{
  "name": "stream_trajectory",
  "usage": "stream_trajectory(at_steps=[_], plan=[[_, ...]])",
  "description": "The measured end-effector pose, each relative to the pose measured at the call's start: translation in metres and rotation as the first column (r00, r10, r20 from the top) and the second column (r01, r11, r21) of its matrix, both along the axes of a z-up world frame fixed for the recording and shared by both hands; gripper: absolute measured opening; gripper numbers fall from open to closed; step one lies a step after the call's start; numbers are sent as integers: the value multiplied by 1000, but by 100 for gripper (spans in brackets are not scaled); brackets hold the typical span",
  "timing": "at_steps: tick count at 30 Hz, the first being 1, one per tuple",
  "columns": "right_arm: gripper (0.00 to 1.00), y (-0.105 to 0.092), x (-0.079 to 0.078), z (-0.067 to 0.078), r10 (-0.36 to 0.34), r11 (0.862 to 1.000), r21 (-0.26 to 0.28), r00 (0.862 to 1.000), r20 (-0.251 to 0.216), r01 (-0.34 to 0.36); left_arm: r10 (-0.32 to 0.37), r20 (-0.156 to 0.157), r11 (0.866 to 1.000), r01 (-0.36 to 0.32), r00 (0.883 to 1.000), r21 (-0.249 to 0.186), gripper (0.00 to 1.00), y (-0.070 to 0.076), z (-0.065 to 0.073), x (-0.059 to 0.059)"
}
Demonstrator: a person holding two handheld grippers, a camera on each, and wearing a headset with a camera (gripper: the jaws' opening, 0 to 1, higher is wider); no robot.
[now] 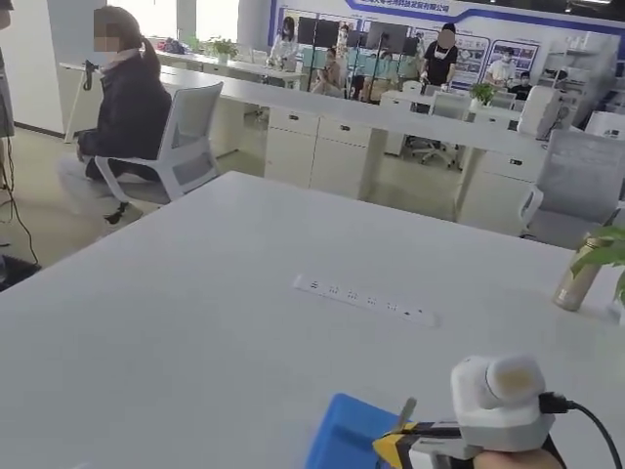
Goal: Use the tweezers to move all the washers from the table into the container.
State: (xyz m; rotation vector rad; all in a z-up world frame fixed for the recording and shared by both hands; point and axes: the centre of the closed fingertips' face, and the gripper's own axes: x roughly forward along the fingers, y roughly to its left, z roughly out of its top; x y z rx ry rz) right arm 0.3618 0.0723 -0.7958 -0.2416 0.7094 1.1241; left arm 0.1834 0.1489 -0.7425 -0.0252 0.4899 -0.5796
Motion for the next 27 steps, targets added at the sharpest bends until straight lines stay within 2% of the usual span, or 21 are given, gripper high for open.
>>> stream_trajectory(at_steps=[7, 15, 27], plan=[[4, 0, -1, 12, 3, 999, 32, 1000, 21, -4, -5, 2, 1000, 5, 1000, -1, 86, -2, 1, 2], [4, 0, -10, 24, 11, 999, 52, 999, 46, -13, -7, -3, 1000, 7, 1000, 0, 86, -1, -1, 0], [3, 8, -35, 46, 58, 992, 107, 997, 56, -63, -11, -3, 1000, 11, 1000, 2, 86, -3, -1, 0]])
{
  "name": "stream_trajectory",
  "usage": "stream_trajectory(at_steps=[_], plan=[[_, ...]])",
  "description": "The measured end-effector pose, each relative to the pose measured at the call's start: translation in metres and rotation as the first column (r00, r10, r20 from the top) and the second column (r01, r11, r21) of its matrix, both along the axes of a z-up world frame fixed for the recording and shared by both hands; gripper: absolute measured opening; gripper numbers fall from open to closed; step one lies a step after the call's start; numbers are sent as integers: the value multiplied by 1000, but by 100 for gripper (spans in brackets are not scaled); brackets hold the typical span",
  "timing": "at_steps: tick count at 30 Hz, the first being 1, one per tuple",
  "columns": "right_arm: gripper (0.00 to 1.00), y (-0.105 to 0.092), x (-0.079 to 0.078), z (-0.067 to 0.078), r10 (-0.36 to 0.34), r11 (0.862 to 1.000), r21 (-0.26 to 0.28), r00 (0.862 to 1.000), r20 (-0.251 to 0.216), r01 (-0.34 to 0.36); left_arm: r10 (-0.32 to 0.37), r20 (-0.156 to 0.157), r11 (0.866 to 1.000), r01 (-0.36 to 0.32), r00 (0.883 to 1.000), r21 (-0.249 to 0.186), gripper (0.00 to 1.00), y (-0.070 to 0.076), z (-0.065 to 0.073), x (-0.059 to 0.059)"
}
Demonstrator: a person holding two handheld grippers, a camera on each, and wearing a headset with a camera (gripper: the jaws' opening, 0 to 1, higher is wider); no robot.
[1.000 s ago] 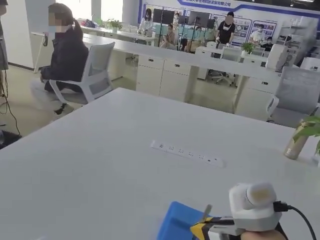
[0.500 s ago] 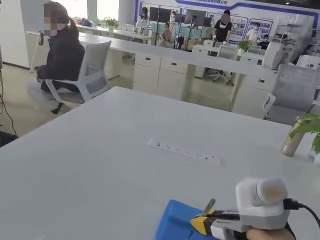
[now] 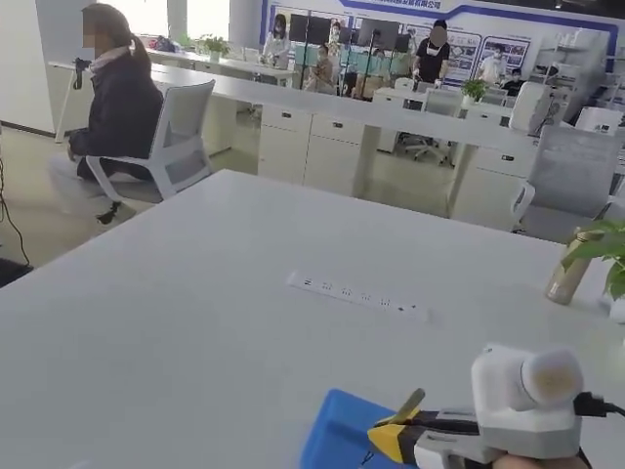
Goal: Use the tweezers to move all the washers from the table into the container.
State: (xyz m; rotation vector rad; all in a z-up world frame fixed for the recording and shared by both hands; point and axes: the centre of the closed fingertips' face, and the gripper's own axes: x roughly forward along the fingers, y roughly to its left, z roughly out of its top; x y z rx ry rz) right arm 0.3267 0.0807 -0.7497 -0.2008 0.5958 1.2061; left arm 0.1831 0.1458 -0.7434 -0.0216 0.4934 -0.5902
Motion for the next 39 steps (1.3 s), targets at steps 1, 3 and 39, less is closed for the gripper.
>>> stream_trajectory(at_steps=[1, 3, 39], plan=[[3, 2, -4, 2, 9, 1000, 10, 1000, -3, -9, 1, 0, 1000, -1, 1000, -1, 86, 0, 0, 0], [3, 5, -11, 3, 28, 999, 20, 999, -15, -28, 2, 2, 1000, -2, 1000, -1, 86, 0, 1, 0], [4, 14, -57, -65, 123, 983, -116, 980, -159, -142, 12, -4, 1000, -12, 1000, 8, 84, 5, -2, -3]])
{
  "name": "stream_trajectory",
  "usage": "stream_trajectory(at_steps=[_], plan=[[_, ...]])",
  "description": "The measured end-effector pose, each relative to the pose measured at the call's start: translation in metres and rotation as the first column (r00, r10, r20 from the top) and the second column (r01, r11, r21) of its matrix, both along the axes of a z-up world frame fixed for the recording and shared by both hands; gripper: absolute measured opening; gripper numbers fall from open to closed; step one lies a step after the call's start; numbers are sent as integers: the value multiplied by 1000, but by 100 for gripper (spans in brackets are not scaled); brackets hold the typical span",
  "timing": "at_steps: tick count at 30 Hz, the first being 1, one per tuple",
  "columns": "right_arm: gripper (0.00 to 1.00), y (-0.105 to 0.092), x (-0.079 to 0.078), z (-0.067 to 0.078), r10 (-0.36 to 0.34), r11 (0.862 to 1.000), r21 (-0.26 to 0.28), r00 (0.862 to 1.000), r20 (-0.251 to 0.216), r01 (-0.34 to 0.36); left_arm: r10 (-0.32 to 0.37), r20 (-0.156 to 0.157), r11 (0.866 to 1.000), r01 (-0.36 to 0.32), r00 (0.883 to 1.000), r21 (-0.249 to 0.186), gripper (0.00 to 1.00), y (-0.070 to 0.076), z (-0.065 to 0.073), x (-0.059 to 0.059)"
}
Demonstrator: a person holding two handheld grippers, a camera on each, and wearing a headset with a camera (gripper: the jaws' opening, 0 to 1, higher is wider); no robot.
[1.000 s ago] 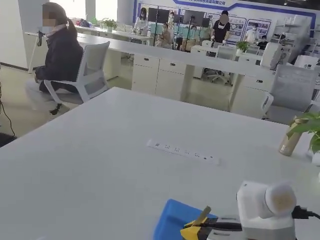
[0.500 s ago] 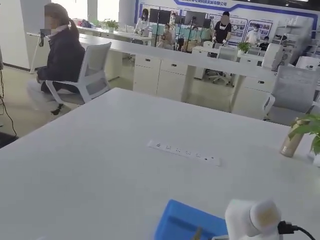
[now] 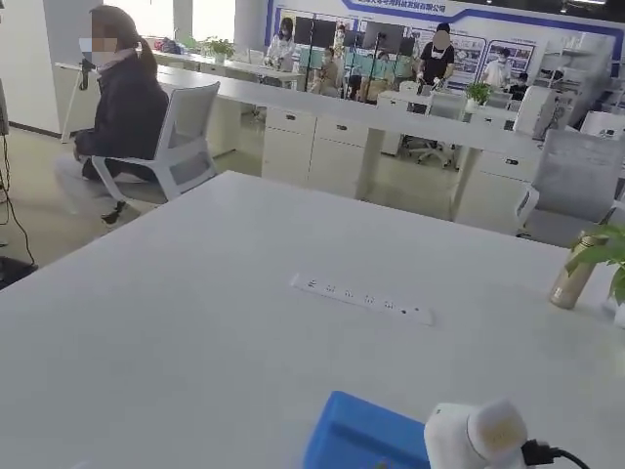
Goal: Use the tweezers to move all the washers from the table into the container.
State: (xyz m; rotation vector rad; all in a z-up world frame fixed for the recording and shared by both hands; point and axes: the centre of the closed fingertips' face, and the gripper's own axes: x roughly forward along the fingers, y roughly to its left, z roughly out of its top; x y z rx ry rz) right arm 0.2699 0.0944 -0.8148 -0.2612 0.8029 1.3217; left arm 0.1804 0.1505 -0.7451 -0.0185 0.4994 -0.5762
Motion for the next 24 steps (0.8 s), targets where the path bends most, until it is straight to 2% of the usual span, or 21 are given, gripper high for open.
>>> stream_trajectory(at_steps=[13, 19, 23, 24], plan=[[4, 3, -5, -4, 22, 1000, -19, 1000, 6, -22, 1, -2, 1000, -1, 1000, 3, 84, 0, 0, -1], [4, 3, -11, -4, 85, 996, -45, 994, 65, -83, -5, -2, 1000, 5, 1000, 5, 84, -2, 0, -1], [4, 4, -12, -8, 137, 990, -57, 983, 124, -131, -9, -2, 1000, 9, 1000, 6, 84, -4, 0, 0], [4, 4, -13, -7, 181, 983, -68, 969, 171, -172, -10, -3, 1000, 10, 1000, 7, 84, -4, 0, 0]])
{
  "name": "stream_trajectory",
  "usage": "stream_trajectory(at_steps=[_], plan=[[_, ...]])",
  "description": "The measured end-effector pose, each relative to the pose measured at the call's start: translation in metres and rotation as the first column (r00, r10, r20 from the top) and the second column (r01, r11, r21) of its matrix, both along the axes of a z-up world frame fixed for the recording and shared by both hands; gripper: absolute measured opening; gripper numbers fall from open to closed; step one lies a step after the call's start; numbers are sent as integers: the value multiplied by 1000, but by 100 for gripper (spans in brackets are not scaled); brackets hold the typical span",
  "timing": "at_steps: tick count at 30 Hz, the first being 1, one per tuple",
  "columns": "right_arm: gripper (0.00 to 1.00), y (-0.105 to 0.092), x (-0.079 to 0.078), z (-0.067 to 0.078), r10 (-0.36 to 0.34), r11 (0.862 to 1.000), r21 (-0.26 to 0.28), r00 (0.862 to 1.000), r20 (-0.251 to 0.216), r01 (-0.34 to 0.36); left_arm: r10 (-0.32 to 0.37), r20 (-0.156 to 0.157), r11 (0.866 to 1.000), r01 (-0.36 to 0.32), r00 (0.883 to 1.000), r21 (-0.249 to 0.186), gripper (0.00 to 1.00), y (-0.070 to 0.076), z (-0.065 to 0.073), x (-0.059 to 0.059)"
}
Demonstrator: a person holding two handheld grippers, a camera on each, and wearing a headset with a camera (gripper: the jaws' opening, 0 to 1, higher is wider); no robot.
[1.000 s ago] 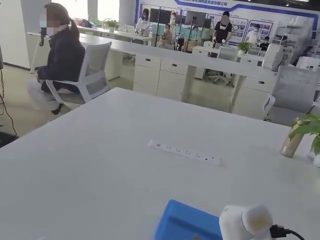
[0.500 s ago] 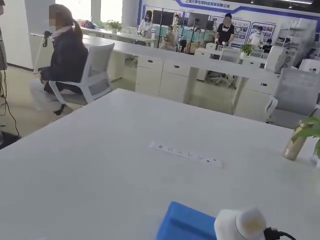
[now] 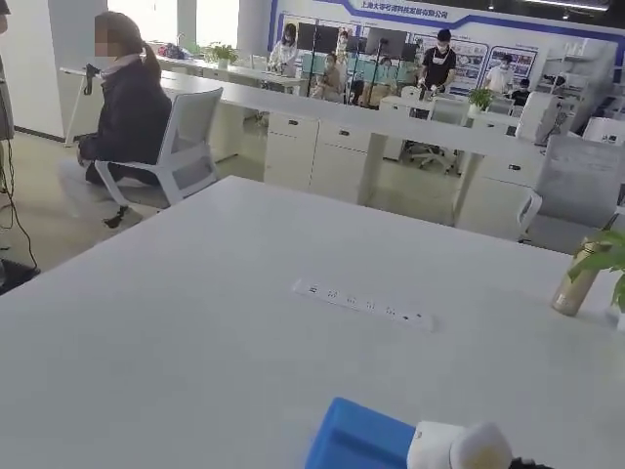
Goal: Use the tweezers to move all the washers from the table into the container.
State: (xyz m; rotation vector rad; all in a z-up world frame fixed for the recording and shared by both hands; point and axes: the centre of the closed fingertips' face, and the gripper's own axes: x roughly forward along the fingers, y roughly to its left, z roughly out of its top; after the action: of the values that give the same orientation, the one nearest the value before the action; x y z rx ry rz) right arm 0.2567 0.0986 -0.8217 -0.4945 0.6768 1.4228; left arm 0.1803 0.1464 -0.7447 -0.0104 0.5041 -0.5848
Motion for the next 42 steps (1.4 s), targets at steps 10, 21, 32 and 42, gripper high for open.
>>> stream_trajectory(at_steps=[10, 21, 32, 42], plan=[[3, 0, 3, 4, -18, 999, 29, 1000, 1, 18, -1, 3, 1000, 1, 1000, 0, 84, 1, 1, 0], [3, 2, 14, 34, -42, 996, 81, 999, 25, 40, 3, 1, 1000, -3, 1000, -3, 84, 1, 0, -1], [3, 12, 25, 63, -59, 989, 135, 997, 42, 53, 7, 3, 1000, -7, 1000, -5, 84, 4, 0, -1], [3, 15, 42, 79, -65, 988, 146, 996, 69, 55, 12, 3, 1000, -12, 1000, -7, 84, 5, -1, -1]])
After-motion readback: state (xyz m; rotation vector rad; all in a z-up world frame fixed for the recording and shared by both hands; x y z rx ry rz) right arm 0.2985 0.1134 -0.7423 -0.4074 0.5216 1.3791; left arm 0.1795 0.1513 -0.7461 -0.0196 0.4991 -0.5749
